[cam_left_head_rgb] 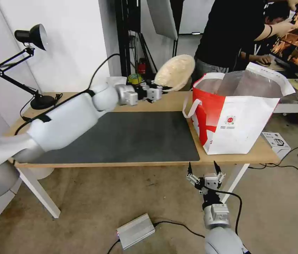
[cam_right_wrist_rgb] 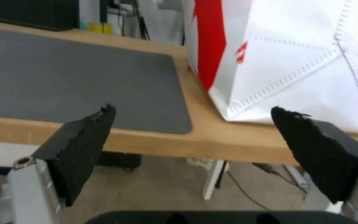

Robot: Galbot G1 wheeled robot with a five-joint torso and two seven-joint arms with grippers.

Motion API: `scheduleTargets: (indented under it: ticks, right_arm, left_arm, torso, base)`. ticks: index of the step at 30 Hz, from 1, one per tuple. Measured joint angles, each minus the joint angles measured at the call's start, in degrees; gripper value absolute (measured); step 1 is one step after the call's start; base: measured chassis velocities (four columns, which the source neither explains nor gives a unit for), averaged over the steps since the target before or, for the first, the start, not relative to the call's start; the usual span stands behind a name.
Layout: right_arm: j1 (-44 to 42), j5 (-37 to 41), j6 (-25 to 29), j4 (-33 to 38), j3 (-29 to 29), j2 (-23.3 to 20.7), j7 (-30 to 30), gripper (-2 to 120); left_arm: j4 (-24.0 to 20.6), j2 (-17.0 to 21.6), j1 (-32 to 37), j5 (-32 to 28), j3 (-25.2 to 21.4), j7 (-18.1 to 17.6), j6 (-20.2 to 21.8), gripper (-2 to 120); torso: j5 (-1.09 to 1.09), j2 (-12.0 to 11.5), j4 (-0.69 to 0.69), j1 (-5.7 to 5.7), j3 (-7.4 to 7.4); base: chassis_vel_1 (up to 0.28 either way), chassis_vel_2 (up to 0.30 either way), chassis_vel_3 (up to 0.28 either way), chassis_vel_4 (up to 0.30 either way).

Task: Pick up the trash from the table and place it into the takeout bag.

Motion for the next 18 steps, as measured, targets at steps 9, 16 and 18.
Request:
scheduleTargets:
  ticks: [9,16,18]
  right_arm:
    - [-0.75,-0.71,0.09,-0.01,0.22,0.62,0.02,97]
    - [-0.96,-0.79,0.12,0.00,0.34,0.38,0.03,97]
    - [-1.03,-0.85,0.12,0.00,0.35,0.38,0.03,97]
  left_arm:
    - [3.84,-5.71,0.05,6.04,-2.90,-0.24,0.19,1]
    - [6.72,-9.27,0.06,11.30,-5.58,-1.47,0.19,1]
    - [7.96,-11.04,-0.06,13.60,-6.86,-1.85,0.10,1]
  torso:
    - [0.00,0.01,0.00,0.00,0.00]
    - [0.00,0.01,0.02,0.00,0.00]
    - [0.00,0.01,0.01,0.00,0.00]
  base:
    - [0.000,0.000,0.000,0.000]
    - [0.000,0.000,0.000,0.000]
    - [0.000,0.000,0.000,0.000]
